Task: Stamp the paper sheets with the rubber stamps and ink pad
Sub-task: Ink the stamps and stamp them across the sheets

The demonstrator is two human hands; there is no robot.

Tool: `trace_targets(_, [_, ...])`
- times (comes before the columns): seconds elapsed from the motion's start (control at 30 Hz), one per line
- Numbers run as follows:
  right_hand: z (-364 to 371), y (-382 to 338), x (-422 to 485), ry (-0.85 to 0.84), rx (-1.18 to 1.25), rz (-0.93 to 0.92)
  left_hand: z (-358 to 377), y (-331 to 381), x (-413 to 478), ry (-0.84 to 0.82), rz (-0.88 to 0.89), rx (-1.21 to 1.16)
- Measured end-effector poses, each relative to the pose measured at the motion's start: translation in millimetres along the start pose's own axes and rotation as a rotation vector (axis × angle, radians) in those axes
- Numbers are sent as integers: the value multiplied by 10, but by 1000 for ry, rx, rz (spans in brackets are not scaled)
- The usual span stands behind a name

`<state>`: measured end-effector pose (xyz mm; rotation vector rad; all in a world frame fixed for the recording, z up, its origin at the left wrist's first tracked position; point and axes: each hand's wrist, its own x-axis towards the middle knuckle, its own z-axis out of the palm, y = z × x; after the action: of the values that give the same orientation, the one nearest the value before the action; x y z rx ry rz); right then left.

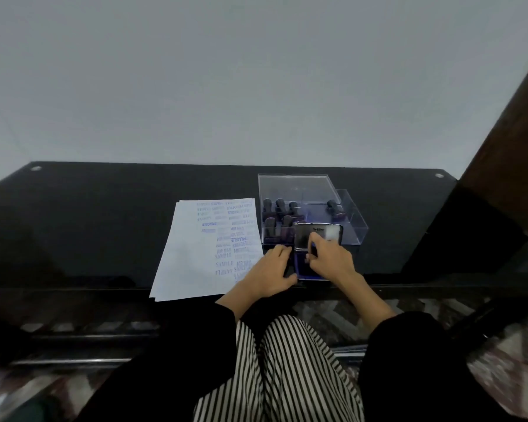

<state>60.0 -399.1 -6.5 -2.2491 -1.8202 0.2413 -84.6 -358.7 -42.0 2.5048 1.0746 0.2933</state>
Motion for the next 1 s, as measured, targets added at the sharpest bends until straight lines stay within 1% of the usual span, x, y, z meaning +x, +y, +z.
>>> trace_targets(0.13, [-86,-196,87,88,29,-41,-338,-158,-60,127,15,-86])
trace_targets(0.2, [-121,-352,175,108,63,-84,-503,-292,-91,191,-15,-117])
trace_targets(0.33, [-139,-712,392,106,152,-146,-770,-665,-137,323,-113,-121])
trace_targets(0.47, [-64,-1072,585,51,222,-199,-952,-1058,-206,389,-207,-89])
trace_targets(0.6, [71,-1354,758,-15,274,-239,-1031,-1385,-279,394,-281,-105])
trace_targets(0.7, [182,-1526,878,-54,285,-258,-992,-1559,-296,359,-318,-90])
trace_targets(0.9, [460,-1751,1126,-131,247,-257,-810,-1814,-251,292,-349,50])
trace_targets(1.0, [571,-1807,1177,-150,212,-264,-739,-1917,-248,276,-351,81])
